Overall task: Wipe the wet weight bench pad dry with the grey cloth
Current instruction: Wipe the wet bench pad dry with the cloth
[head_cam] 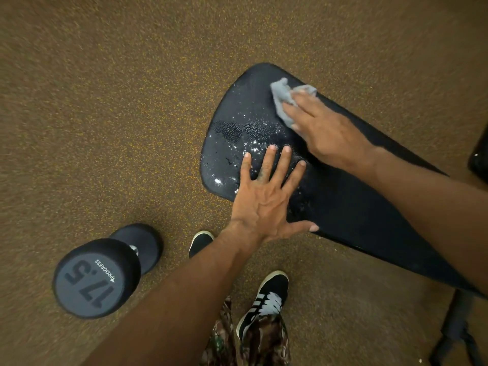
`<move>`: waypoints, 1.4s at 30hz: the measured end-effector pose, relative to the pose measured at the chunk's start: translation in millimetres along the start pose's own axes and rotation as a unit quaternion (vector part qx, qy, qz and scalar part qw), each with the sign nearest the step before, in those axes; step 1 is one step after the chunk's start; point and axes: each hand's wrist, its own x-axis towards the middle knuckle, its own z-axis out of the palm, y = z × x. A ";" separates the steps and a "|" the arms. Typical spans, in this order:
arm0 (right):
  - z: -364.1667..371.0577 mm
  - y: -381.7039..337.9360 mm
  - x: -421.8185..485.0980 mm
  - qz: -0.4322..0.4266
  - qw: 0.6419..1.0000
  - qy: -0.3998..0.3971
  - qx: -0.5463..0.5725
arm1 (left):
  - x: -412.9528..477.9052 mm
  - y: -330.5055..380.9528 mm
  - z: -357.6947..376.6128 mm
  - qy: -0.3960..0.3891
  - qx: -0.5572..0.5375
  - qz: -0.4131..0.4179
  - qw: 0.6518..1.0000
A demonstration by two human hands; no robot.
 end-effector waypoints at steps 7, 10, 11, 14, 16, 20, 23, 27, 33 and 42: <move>-17.7 -1.8 52.9 0.098 0.990 0.048 0.087 | -0.6 1.3 0.5 -0.001 0.001 -0.005 1.000; -2.6 -26.8 70.0 0.088 0.984 0.076 0.133 | 0.4 0.5 1.2 0.000 -0.003 -0.005 1.000; 3.9 -33.0 65.1 0.086 0.984 0.079 0.138 | 0.8 0.3 1.4 -0.001 -0.003 -0.004 1.000; 13.2 -43.1 32.7 0.039 0.990 0.049 0.125 | 0.4 0.2 -2.7 -0.003 -0.016 -0.005 1.000; 9.9 -38.0 15.2 0.022 0.998 -0.004 0.063 | 0.9 -0.9 -7.1 -0.002 -0.031 -0.007 0.999; -11.1 -17.7 -7.9 0.053 0.996 0.060 0.033 | -1.8 -7.1 -20.2 0.076 -0.044 -0.015 0.996; -17.8 3.4 -31.7 0.116 0.989 0.077 0.044 | 2.4 -22.7 -32.0 0.150 -0.056 -0.035 0.987; -7.2 23.2 -67.9 0.217 0.975 -0.031 -0.025 | 22.1 -39.8 -43.1 0.205 -0.043 -0.021 0.978; 12.2 13.9 -82.6 0.277 0.954 -0.117 -0.006 | 71.8 -43.8 -45.1 0.095 0.086 0.043 0.991; 38.1 2.8 -92.1 0.282 0.958 -0.030 -0.039 | 100.7 -47.2 -42.2 0.079 0.072 0.006 0.994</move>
